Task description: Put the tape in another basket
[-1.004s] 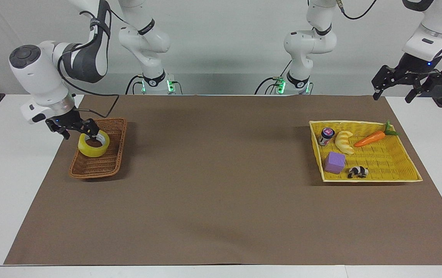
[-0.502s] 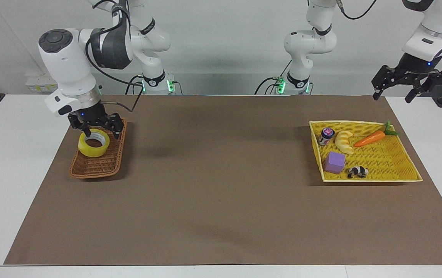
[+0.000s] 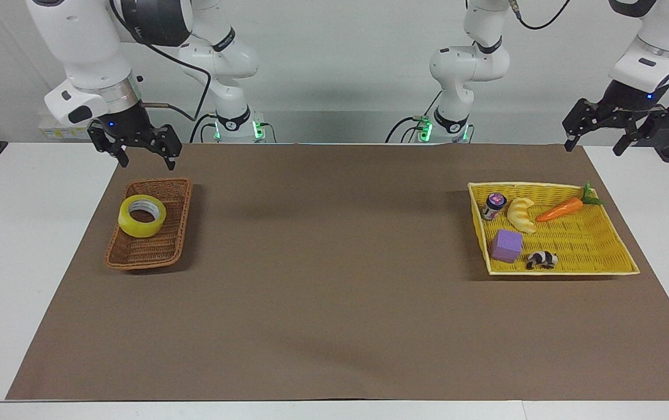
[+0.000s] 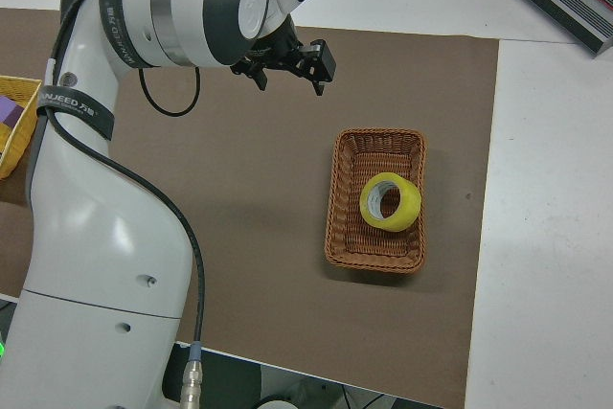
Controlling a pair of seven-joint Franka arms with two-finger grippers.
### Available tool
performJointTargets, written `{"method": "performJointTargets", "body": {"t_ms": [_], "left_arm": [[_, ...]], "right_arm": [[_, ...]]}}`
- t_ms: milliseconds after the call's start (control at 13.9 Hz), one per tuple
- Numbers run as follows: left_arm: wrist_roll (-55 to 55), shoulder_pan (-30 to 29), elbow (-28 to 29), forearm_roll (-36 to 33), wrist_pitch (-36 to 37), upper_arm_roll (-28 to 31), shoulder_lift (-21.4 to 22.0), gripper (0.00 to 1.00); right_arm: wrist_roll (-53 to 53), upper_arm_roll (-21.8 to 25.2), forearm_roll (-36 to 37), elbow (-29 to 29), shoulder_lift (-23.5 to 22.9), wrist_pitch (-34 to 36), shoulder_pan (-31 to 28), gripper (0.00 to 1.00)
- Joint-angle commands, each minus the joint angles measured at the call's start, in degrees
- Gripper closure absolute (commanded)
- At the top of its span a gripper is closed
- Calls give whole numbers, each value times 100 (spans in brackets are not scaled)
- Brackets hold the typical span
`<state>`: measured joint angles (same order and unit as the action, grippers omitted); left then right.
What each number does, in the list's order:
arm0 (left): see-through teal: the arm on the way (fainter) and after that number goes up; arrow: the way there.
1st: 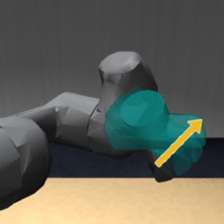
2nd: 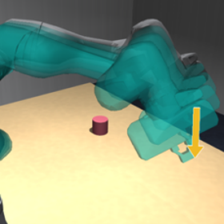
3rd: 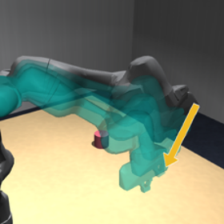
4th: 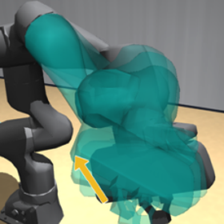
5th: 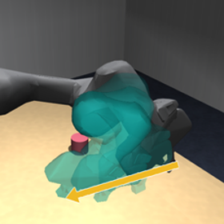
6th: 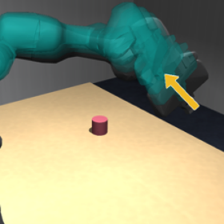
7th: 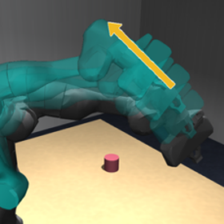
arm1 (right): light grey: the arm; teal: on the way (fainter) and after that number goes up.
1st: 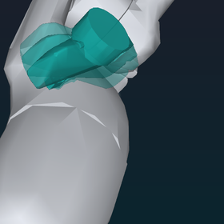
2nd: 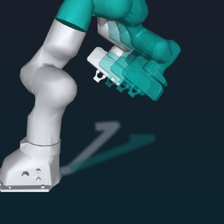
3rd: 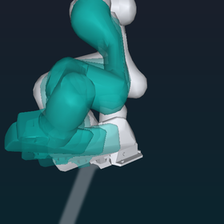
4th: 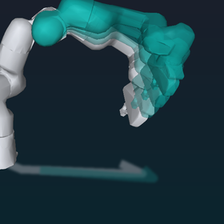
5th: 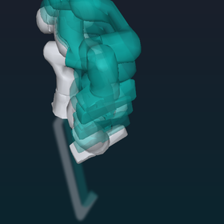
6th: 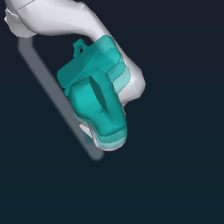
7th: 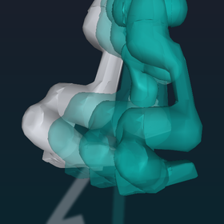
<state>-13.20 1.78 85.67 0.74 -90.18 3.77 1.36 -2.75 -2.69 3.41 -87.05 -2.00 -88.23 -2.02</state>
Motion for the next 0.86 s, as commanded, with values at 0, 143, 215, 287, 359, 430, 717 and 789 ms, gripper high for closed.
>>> {"method": "performJointTargets", "body": {"t_ms": [0,143,215,287,359,430,717,789], "left_arm": [[-16,-81,-6,-100,97,-69,58,0],[-16,-81,-6,-100,97,-69,58,0],[-16,-81,-6,-100,97,-69,58,0],[-16,-81,-6,-100,97,-78,58,0],[-16,-81,-6,-100,97,-69,58,0],[-16,-81,-6,-100,97,-78,58,0],[2,-20,-6,-100,88,-87,58,0],[2,-20,-6,-100,97,-78,58,0]], "right_arm": [[291,-21,-218,-181,138,-1,-96,0],[301,-21,-209,-93,104,86,-70,0],[301,-30,-235,-32,94,147,-70,0],[310,-22,-288,-5,94,270,-79,0],[310,-13,-384,82,86,375,-105,0],[319,-21,-420,179,86,446,-105,0],[389,-4,-438,154,182,473,-114,0],[337,-4,-438,119,226,482,-123,0]]}}
